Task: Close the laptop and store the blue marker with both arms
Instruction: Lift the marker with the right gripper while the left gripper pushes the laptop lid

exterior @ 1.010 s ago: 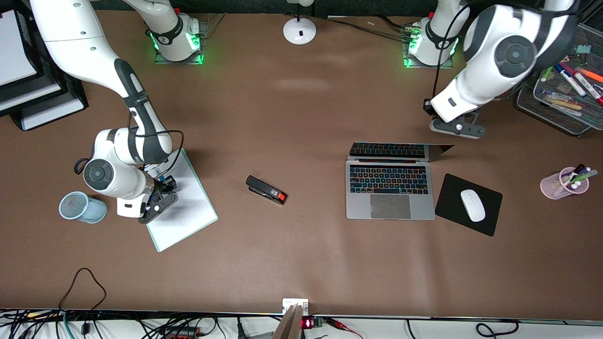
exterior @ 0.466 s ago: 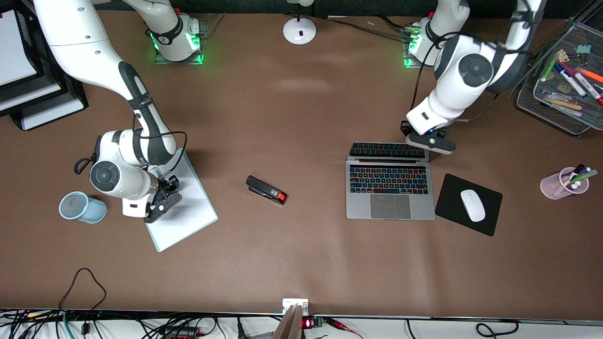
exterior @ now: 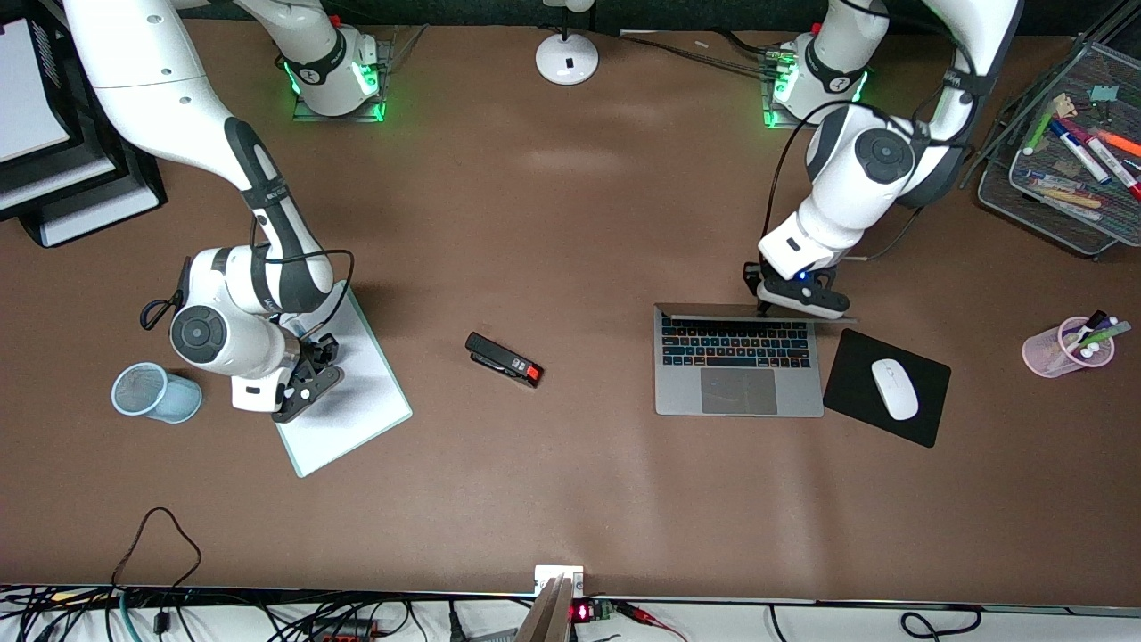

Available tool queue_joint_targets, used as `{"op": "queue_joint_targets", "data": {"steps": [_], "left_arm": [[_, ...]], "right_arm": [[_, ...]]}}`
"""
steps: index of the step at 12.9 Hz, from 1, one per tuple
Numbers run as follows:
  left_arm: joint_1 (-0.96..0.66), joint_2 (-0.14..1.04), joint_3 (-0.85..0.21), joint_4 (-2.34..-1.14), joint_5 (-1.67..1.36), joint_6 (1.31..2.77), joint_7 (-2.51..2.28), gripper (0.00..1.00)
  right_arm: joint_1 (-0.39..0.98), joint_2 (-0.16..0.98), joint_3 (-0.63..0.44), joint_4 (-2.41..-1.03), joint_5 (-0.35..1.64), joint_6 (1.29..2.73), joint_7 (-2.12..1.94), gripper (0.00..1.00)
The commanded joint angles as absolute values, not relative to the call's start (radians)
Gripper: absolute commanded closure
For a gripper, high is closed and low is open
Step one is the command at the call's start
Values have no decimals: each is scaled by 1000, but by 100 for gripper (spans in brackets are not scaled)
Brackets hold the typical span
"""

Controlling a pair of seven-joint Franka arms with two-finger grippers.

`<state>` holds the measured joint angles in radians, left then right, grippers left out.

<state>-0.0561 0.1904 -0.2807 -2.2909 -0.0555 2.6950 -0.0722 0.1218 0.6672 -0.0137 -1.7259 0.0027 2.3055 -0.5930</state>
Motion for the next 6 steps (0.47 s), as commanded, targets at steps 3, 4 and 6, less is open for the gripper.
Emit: {"op": "queue_joint_targets", "data": {"steps": [3, 4, 6], "left_arm": [[-46, 369, -282, -2082, -63, 2712, -57, 100], [-43, 397, -281, -2053, -61, 2712, -57, 100], [-43, 445, -278, -2002, -60, 2712, -55, 100]], "right_arm": [[103, 615, -12, -1646, 26, 2220, -609, 100], [86, 577, -12, -1647, 31, 2215, -617, 100], [78, 511, -11, -1647, 31, 2197, -676, 100]]}}
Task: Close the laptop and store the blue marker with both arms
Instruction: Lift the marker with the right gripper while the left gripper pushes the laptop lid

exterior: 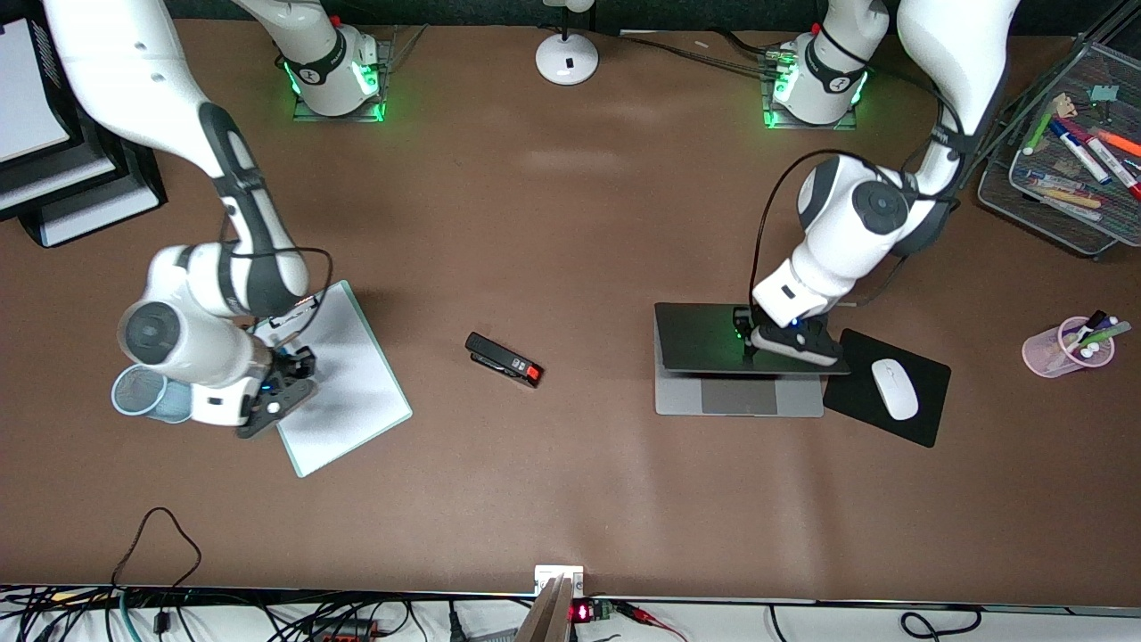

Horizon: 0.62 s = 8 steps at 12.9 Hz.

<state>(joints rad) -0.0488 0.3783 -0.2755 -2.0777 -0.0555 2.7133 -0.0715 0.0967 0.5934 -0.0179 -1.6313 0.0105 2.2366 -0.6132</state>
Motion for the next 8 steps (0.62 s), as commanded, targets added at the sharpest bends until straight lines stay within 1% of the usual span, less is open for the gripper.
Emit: {"op": "queue_joint_targets", "data": {"steps": [1, 4, 6, 8], "left_arm": [[-43, 463, -276, -1984, -60, 2712, -55, 100], [-46, 506, -273, -1950, -57, 2726, -55, 100], [-46, 547, -273, -1947, -57, 2772, -55, 100], [-46, 578, -273, -1945, -57, 2809, -54, 100]], "right_arm": [[69, 488, -12, -1649, 32, 2197, -727, 100], [37, 439, -11, -1646, 66, 2195, -836, 100], [-3, 414, -11, -1641, 132, 2197, -990, 100], [-50, 403, -12, -1631, 251, 2184, -1162, 100]]}}
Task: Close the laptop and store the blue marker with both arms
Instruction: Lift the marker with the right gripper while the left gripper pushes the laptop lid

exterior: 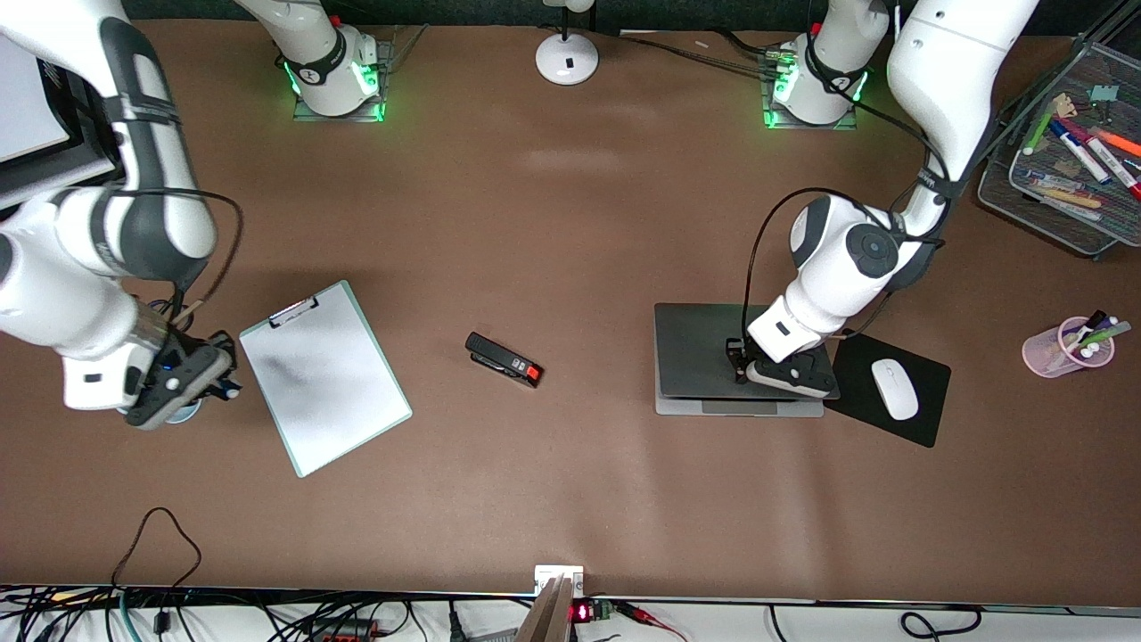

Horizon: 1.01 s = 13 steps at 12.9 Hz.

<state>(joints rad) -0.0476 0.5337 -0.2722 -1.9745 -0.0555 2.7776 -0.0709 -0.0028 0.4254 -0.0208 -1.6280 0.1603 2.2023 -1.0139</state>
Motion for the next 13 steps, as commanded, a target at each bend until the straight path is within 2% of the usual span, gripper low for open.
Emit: {"op": "queue_joint_targets", "data": {"steps": [1, 7, 13], "left_arm": [[-46, 593, -272, -1942, -57, 2819, -55, 100], [-46, 670, -255, -1908, 9, 2849, -54, 100], [-43, 672, -255, -1916, 9, 2847, -58, 100]], "right_arm": [[-75, 403, -12, -1605, 318, 2146, -1277, 100], [-216, 420, -18, -1523, 632, 1965, -1679, 100], [-386, 573, -18, -1396, 868, 1741, -2054, 100]]}}
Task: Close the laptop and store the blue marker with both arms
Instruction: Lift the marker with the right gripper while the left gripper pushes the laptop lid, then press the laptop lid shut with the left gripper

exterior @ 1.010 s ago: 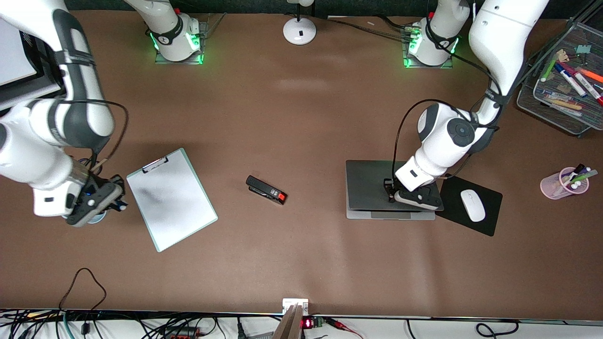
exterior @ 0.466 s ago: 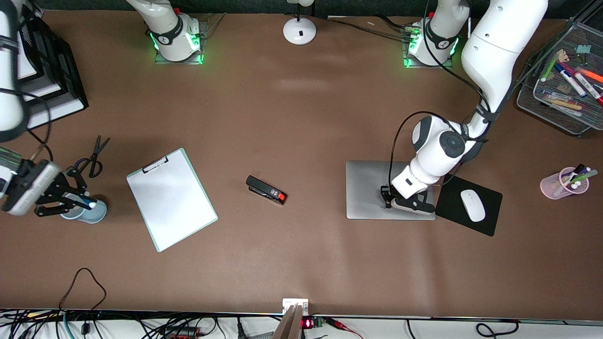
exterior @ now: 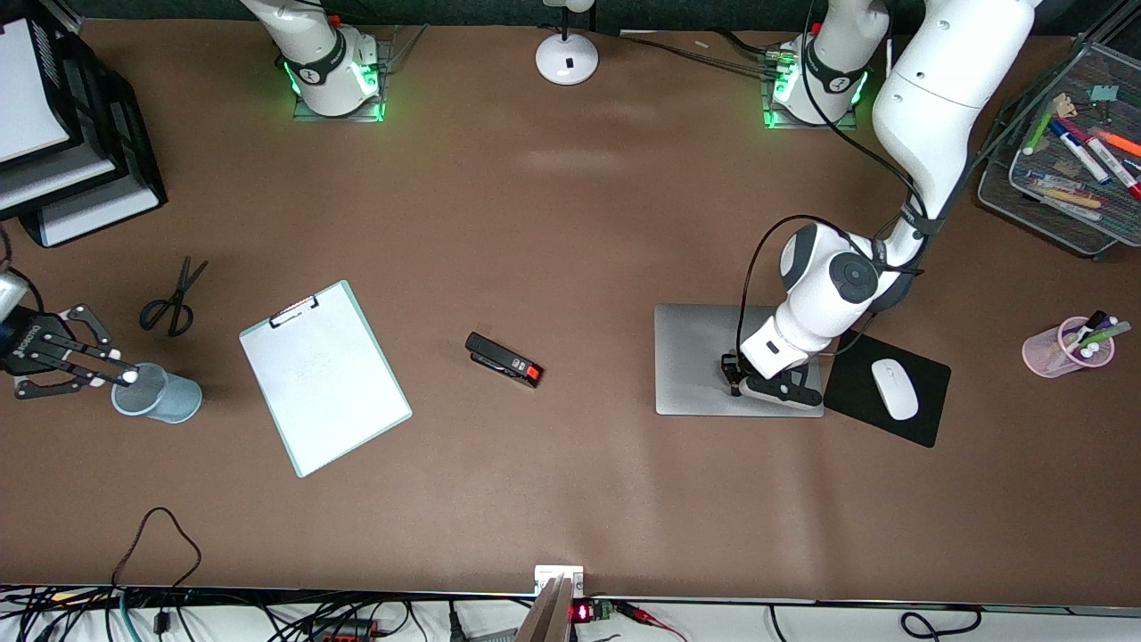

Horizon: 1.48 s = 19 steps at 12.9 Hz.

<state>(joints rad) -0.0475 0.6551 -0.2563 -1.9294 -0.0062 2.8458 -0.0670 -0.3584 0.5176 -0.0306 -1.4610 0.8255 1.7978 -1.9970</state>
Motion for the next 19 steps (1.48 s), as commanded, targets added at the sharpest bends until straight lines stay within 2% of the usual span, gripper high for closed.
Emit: {"op": "queue_joint_targets", "data": {"steps": [1, 2, 5, 7, 9, 11, 12, 13, 14, 17, 19], "left_arm": [[-40, 648, -255, -1916, 11, 2827, -61, 100], [-38, 602, -255, -1914, 11, 2762, -58, 100], [-26, 467, -255, -1855, 11, 2445, -45, 100], [-25, 408, -255, -1757, 9, 2183, -35, 100], [-9, 374, -255, -1639, 11, 1910, -29, 95], [-3, 356, -255, -1562, 11, 1748, -29, 86], [-2, 339, -253, -1542, 11, 1696, -29, 75], [2, 321, -250, -1533, 11, 1662, -29, 30], [14, 302, -252, -1532, 11, 1655, -31, 0], [37, 252, -252, -1548, 15, 1597, -28, 0], [48, 185, -258, -1613, 67, 1589, -26, 0]], "right_arm": [[-420, 607, -18, -1378, 906, 1706, -2145, 100], [-437, 635, -15, -1364, 925, 1675, -2213, 100], [-475, 695, -15, -1316, 996, 1637, -2321, 100], [-489, 713, -15, -1278, 996, 1626, -2335, 100], [-508, 738, -14, -1278, 999, 1589, -2368, 100], [-523, 779, -14, -1275, 1011, 1549, -2390, 100], [-529, 785, -12, -1278, 1028, 1545, -2404, 100], [-532, 791, -14, -1278, 1034, 1542, -2416, 100], [-538, 796, -12, -1278, 1034, 1537, -2416, 100], [-552, 814, -14, -1278, 1034, 1536, -2410, 100], [-558, 825, -17, -1279, 1029, 1531, -2402, 99]]}}
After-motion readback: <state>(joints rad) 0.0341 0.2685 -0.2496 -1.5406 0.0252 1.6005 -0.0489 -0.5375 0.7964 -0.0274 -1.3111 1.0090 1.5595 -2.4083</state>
